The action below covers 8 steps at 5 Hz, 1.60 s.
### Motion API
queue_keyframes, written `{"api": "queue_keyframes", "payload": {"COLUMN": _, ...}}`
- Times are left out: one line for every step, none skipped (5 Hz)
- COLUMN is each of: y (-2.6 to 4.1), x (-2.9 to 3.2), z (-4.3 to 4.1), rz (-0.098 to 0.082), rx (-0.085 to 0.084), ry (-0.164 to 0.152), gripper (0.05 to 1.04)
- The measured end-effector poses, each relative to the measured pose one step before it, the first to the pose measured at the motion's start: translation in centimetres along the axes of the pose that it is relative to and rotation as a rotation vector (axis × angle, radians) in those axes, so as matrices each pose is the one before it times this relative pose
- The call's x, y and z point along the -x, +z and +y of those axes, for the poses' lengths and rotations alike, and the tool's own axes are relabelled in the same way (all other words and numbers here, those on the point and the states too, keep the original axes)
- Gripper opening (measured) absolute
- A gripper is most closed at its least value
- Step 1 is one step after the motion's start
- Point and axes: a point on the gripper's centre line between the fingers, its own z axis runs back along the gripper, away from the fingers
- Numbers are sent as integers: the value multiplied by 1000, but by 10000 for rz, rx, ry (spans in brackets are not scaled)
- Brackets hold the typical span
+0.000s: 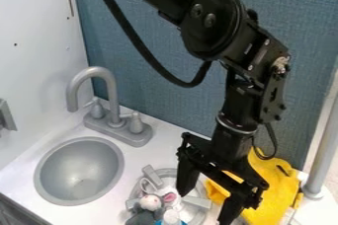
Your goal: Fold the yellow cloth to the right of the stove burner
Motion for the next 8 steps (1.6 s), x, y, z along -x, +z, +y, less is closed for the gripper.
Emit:
{"api": "queue_keyframes", "payload": {"y": -699, "x": 70, "z": -32, "rz": 236, "rx": -66, "ry": -2, "gripper": 1007}}
{"api": "queue_keyframes", "payload": {"y": -1081, "x": -1456, "z": -1139, "rz": 76, "rx": 162, "ry": 77, "gripper": 1007}}
{"api": "queue_keyframes", "payload": {"y": -1615, "x": -2151, "z": -2390, "rz": 103, "rx": 207, "ry": 94, "gripper": 1007}}
{"api": "queue_keyframes", "payload": {"y": -1534, "x": -2345, "z": -1404, "rz": 179, "rx": -117, "ry": 40, "gripper": 1007}}
{"api": "queue_keyframes", "payload": {"y": -808, "x": -1581, "z": -1040, "rz": 157, "rx": -216, "ry": 83, "gripper": 1007}}
{"api": "queue_keyframes", "payload": {"y": -769, "x": -1022, "z": 269, "rz": 202, "rx": -446, "ry": 269, "gripper": 1007}}
{"api": "queue_keyframes", "payload": {"y": -999, "x": -726, "z": -429, "rz": 198, "rx": -3, "ry": -144, "gripper": 1007}}
{"api": "queue_keyframes", "payload": {"y": -325, "x": -687, "z": -693, "rz": 203, "rx": 226, "ry": -99, "gripper": 1007}}
